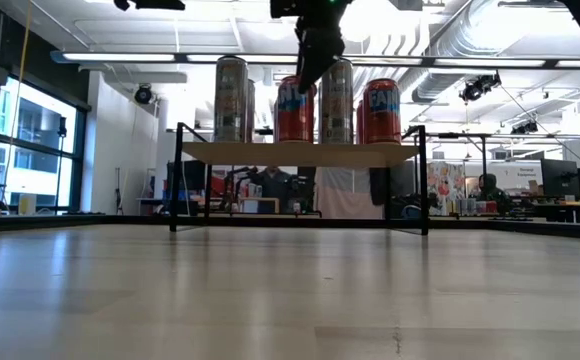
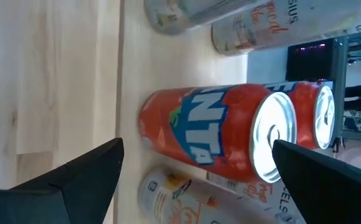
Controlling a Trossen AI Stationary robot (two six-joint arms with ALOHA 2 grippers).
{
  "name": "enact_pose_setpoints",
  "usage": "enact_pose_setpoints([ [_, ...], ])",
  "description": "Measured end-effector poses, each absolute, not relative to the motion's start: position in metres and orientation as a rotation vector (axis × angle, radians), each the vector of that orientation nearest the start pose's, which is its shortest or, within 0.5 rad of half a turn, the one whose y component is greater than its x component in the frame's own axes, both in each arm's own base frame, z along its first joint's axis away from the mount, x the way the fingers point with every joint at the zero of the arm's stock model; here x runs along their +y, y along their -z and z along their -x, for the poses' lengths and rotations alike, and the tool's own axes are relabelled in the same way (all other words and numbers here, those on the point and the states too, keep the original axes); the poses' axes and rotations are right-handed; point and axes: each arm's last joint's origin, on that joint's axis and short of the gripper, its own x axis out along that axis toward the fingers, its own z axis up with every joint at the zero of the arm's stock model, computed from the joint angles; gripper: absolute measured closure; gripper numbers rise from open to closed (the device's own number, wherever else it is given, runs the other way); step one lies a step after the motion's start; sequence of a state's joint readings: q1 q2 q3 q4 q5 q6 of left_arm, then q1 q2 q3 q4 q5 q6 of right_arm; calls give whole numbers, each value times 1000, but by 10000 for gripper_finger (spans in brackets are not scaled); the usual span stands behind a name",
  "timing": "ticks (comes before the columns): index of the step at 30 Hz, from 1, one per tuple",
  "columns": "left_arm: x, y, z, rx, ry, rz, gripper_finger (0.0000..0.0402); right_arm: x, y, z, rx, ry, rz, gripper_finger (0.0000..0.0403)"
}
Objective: Place canned beverage on shelf
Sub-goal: Adjust the bottom left red soda can on the shelf
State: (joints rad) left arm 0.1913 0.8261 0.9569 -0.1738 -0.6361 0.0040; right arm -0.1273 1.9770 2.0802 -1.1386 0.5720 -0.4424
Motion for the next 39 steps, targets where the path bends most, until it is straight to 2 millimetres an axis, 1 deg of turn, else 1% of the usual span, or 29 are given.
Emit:
enact_pose_setpoints([
  [6,49,-385,-161,45,-827,-14,135,-71,-354,-408,1102,404,595,7],
  [14,49,-385,-161,44,-827,-13,135,-85,-354,-405,1109,439,558,7],
  [20,49,-386,-161,36,-827,-12,135,-91,-353,-404,1094,406,483,7],
  [29,49,-387,-161,28,-827,-10,135,-91,-353,-405,1092,357,498,7],
  [39,49,-387,-161,27,-827,-9,135,-91,-356,-410,1038,343,509,7],
])
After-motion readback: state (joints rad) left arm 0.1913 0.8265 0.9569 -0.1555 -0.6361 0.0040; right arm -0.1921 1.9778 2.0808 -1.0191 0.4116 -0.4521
